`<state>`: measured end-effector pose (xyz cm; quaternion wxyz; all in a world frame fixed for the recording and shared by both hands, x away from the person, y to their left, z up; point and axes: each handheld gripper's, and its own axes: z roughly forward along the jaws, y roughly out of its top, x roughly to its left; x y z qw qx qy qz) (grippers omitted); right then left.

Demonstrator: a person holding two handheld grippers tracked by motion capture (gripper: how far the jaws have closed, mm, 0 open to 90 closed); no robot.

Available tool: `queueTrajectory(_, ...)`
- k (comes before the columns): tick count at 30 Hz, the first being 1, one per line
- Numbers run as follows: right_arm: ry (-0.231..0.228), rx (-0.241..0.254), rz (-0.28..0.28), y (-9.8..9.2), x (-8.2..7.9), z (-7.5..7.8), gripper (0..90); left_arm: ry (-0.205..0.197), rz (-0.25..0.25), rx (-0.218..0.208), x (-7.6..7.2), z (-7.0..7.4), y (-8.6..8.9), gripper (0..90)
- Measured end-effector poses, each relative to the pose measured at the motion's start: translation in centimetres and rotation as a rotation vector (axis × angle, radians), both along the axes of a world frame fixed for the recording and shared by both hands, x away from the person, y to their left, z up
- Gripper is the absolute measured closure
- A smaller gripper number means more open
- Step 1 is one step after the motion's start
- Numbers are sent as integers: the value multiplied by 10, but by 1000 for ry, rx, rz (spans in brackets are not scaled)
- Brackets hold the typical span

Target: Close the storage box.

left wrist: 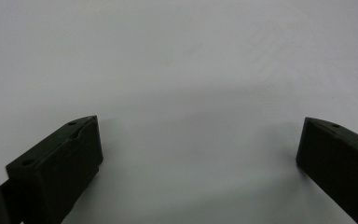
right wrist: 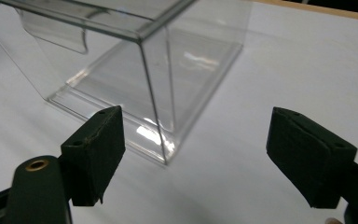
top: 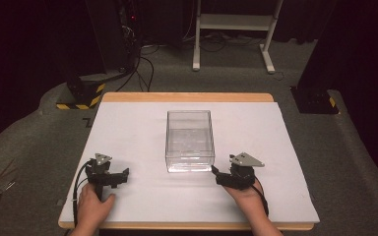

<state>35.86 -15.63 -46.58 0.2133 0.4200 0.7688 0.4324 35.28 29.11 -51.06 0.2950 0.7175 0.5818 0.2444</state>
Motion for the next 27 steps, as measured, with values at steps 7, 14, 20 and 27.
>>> queueTrajectory(7,16,-25,-52,-30,-5,-7,219,-2,0,0,0,0,0,5)
queueTrajectory(14,43,-69,-132,-70,-14,-21,225,0,0,0,0,0,0,5)
queueTrajectory(20,45,-114,-170,-89,-21,-29,228,-1,1,-1,0,0,0,5)
queueTrajectory(27,63,-115,-176,-91,-23,-34,234,0,0,0,0,0,0,5)
